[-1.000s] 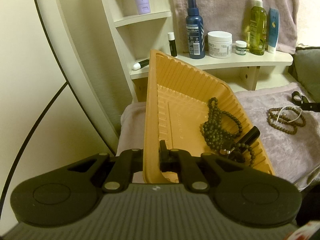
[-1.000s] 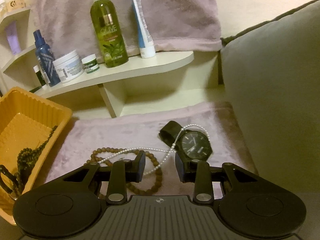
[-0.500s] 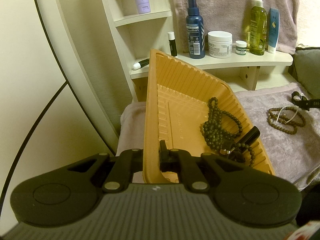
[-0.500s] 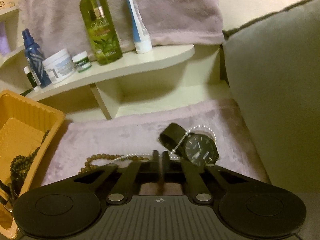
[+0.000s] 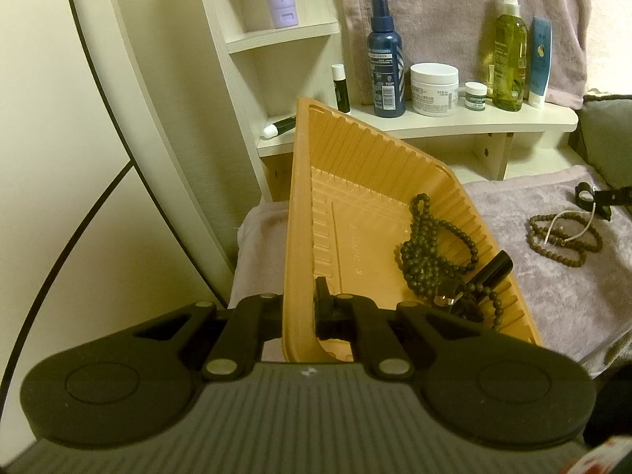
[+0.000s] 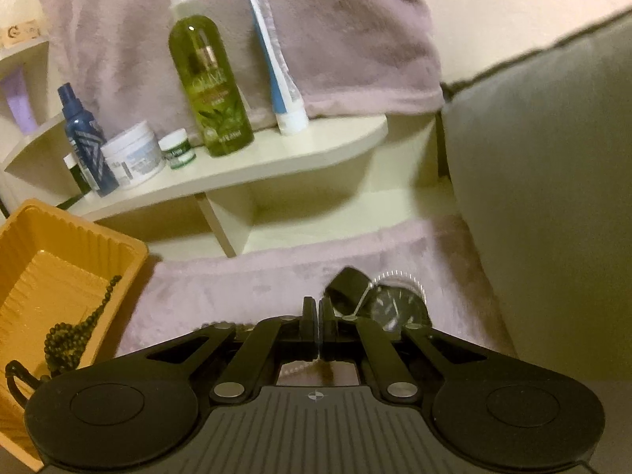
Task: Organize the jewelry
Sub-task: 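Lift the pearl necklace high with the right tool and carry it toward the tray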
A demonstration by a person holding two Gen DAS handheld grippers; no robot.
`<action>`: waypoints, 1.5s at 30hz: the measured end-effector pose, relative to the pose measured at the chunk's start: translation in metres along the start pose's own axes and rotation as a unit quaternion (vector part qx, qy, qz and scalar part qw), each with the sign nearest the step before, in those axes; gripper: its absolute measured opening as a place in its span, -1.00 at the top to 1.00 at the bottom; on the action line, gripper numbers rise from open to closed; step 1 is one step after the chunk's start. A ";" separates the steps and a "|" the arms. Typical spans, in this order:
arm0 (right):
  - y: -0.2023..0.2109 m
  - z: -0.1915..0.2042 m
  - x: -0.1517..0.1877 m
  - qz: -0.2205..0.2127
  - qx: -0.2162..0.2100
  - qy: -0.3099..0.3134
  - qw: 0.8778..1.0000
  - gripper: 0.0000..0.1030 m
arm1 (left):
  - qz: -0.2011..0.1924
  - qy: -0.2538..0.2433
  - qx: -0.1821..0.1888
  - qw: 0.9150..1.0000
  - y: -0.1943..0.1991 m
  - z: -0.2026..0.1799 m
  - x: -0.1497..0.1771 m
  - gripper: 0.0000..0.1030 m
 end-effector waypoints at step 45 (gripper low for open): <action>0.068 0.037 -0.073 -0.100 -0.098 -0.002 0.990 0.95 | -0.005 0.002 0.002 1.000 0.003 -0.002 0.000 0.87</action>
Point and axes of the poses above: each gripper's, at about its wrist camera, not at the fingertips, and y roughly against the way its jaws point, z to its left, x to its underside, the point moved 2 cm from there along -y, roughly the way its jaws point, and after that the axes turned 9 degrees about -y, right-handed, at the moved point
